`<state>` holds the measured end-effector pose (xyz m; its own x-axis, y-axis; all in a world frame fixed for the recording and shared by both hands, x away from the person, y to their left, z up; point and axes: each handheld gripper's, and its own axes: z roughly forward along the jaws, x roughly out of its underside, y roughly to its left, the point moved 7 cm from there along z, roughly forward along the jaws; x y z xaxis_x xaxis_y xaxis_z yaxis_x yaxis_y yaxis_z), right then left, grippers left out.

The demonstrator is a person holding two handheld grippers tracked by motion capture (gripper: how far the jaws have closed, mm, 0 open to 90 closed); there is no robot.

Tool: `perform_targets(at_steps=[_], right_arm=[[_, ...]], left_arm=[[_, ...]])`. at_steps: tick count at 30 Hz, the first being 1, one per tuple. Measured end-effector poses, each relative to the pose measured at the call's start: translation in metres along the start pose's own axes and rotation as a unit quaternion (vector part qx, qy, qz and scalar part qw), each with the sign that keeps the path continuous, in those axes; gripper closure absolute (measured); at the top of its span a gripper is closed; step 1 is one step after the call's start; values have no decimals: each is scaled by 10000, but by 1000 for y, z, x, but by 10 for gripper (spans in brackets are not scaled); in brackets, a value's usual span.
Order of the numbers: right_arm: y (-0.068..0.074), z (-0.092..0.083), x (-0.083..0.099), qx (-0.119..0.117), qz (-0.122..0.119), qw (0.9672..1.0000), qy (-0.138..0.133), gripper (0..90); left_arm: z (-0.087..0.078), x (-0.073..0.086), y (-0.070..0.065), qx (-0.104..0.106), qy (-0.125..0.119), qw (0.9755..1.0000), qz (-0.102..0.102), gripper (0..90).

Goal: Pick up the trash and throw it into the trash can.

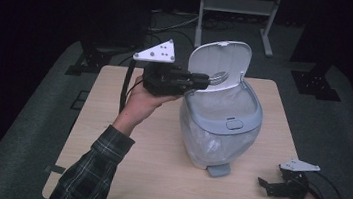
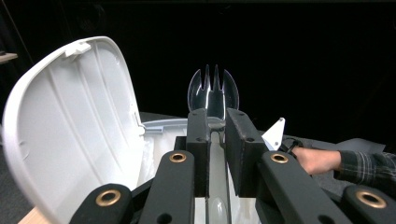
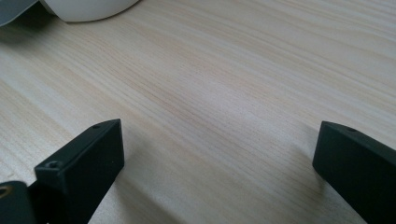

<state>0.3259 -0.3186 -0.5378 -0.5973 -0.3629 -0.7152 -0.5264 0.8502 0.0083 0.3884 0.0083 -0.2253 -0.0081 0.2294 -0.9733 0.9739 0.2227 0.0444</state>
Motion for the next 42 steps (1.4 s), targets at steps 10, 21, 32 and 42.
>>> perform_targets(at_steps=[10,21,32,42], right_arm=[[0,0,0,-1,1,10000,0,9],[0,0,0,1,7,10000,-2,9],[0,0,0,-5,-1,10000,-2,10],[0,0,0,-8,-2,10000,-2,9]], left_arm=[[24,-7,5,64,-42,10000,0,797],[53,-8,6,213,-10,9998,-18,797],[75,-3,10,282,78,9996,-45,795],[77,-3,7,365,95,9993,22,748]])
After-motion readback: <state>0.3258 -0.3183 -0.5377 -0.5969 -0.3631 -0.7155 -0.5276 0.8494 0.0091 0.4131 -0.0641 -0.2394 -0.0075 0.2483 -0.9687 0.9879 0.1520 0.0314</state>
